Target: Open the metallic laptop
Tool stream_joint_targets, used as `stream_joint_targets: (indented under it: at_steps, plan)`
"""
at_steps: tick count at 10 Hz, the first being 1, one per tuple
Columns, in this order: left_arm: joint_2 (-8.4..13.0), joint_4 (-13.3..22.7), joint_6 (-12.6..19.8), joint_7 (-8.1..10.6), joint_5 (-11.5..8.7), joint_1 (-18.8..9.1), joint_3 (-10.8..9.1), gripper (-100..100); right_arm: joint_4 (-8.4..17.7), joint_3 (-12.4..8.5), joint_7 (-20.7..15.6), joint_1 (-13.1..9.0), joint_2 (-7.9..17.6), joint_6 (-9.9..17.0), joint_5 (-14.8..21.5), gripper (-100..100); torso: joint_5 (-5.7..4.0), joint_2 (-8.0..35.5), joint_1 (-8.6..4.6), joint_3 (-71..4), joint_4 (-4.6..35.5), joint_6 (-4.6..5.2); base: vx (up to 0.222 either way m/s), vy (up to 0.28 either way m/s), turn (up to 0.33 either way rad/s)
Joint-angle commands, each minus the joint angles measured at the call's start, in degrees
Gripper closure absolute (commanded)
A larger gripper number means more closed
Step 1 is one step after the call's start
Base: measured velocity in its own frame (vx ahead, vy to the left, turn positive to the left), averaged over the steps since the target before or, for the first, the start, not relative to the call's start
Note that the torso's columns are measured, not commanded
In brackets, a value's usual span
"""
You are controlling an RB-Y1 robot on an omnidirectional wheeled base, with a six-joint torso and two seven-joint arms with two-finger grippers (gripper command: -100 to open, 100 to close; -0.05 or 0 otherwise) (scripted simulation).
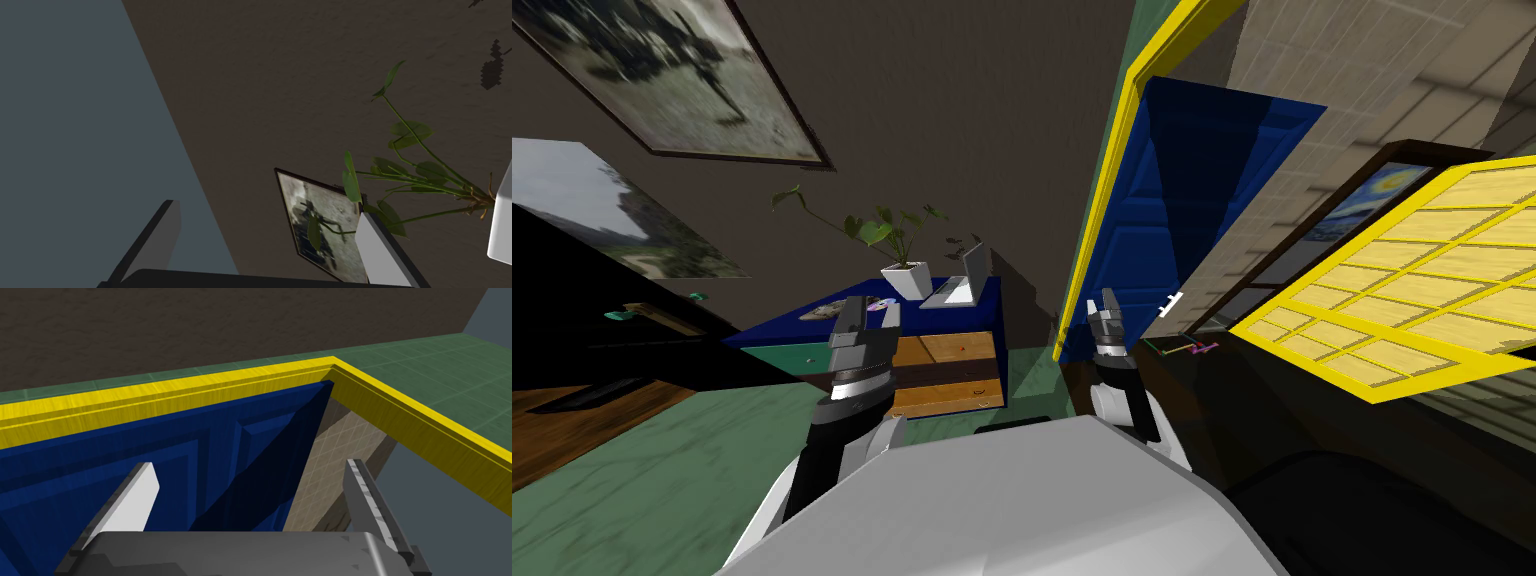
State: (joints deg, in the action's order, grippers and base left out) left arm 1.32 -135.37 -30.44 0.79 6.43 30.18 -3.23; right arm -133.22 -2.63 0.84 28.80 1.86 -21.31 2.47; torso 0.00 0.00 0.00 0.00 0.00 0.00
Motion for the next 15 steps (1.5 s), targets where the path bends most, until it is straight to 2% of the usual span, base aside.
stream_joint_targets:
  at_steps: [1, 9, 10, 12, 13, 14, 15]
  plan:
    - [0.0, 0.0, 0.0, 0.0, 0.0, 0.0, 0.0, 0, 0.0, 0.0, 0.0, 0.0, 0.0, 0.0, 0.0, 0, 0.0, 2.3, 0.0, -4.7, 2.3, 0.0, 0.0, 0.0, 0.0]
    - [0.0, 0.0, 0.0, 0.0, 0.0, 0.0, 0.0, 0, 0.0, 0.0, 0.0, 0.0, 0.0, 0.0, 0.0, 0, 0.0, 35.4, 0.0, -70.7, 35.4, 0.0, 0.0, 0.0, 0.0]
    - [2.5, 0.1, 1.9, -0.46, 0.0, -1.5, -0.11, -100, 0.0, 0.0, 0.0, 0.0, 0.0, 0.0, 0.0, 0, 0.0, 39.6, 0.0, -79.2, 39.6, 0.0, 0.01, -0.001, 0.019]
    - [4.4, 0.2, 4.8, -1.16, 0.1, -3.8, -0.29, -100, 0.0, 0.0, 0.0, 0.0, 0.0, 0.0, 0.0, 0, 0.01, 42.0, 0.01, -84.3, 42.0, 0.0, 0.012, -0.001, 0.017]
    - [5.2, 0.2, 6.4, -1.62, 0.1, -5.3, -0.4, -100, 0.0, 0.0, 0.0, 0.0, 0.0, 0.0, 0.0, 0, 0.0, 42.2, 0.01, -84.5, 42.2, 0.0, 0.014, -0.002, 0.021]
    - [5.2, 0.2, 6.7, -1.62, 0.1, -5.3, -0.4, -100, 0.0, 0.0, 0.0, 0.0, 0.0, 0.0, 0.0, 0, 0.0, 42.2, -0.01, -84.6, 42.3, 0.0, 0.014, -0.002, 0.007]
    - [5.9, 0.2, 8.9, -2.15, 0.2, -7.0, -0.54, -100, 0.0, 0.0, 0.0, 0.0, 0.0, 0.0, 0.0, 0, 0.0, 42.3, -0.01, -84.6, 42.3, 0.0, 0.014, -0.001, 0.019]
